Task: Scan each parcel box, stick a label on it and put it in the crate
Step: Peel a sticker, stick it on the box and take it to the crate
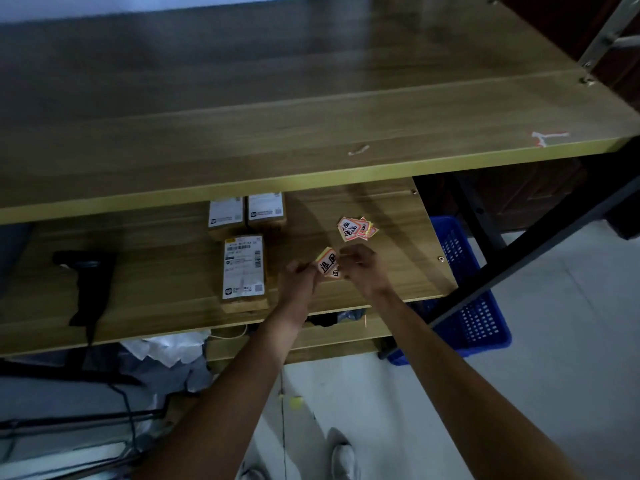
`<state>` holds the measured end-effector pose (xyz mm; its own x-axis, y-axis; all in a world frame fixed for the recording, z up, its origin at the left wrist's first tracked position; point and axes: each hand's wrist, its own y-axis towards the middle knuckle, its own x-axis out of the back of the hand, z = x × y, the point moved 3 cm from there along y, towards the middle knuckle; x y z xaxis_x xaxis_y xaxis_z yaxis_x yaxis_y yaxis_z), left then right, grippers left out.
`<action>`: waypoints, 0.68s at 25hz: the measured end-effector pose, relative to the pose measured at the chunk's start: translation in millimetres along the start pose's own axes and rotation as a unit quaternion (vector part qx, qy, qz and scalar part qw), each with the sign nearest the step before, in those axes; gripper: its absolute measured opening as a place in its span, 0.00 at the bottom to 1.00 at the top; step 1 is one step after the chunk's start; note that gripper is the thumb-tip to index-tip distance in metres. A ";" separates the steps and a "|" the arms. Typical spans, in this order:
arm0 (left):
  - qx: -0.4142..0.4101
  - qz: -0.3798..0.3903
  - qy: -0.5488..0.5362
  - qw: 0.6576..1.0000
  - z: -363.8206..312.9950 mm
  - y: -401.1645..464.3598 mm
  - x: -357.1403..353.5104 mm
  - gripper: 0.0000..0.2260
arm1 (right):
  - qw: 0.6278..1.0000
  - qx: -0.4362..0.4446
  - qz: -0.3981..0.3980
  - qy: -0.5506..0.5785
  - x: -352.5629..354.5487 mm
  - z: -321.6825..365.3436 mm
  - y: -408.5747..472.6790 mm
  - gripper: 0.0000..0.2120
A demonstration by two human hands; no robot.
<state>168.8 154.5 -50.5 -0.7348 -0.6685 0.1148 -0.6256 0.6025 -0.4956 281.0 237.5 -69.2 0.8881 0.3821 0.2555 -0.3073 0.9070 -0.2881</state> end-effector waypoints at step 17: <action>0.040 -0.025 -0.033 0.998 28.0 -15.5 48.5 0.02 | 0.886 0.106 0.028 -0.451 -18.6 -25.6 21.9 0.18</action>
<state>150.2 100.5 -61.4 -0.6831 -0.7253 0.0849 -0.6356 0.5332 -0.5583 266.5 245.7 -103.8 0.2639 0.3266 0.9076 -0.4849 0.8583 -0.1680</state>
